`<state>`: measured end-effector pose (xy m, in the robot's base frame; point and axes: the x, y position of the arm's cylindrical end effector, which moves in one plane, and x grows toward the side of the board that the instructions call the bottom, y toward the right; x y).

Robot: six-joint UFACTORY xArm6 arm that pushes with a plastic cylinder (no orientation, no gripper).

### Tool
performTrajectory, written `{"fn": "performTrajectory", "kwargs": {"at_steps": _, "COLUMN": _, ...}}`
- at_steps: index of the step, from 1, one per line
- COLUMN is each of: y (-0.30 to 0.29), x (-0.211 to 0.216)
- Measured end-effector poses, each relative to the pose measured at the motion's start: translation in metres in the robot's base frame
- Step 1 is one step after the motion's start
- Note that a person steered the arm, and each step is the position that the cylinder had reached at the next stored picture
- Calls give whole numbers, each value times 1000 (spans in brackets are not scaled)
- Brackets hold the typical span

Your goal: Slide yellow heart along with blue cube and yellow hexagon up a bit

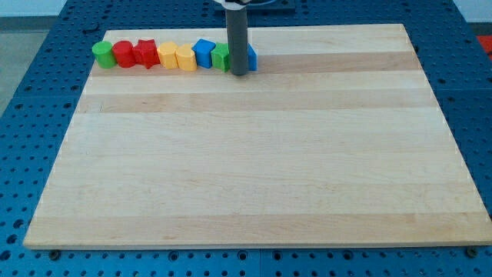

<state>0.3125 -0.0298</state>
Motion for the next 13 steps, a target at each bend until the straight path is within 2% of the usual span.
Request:
{"fn": "performTrajectory", "kwargs": {"at_steps": 3, "y": -48, "x": 4}}
{"fn": "performTrajectory", "kwargs": {"at_steps": 4, "y": -48, "x": 5}}
{"fn": "performTrajectory", "kwargs": {"at_steps": 6, "y": -50, "x": 36}}
{"fn": "performTrajectory", "kwargs": {"at_steps": 8, "y": -70, "x": 12}}
{"fn": "performTrajectory", "kwargs": {"at_steps": 13, "y": -96, "x": -8}}
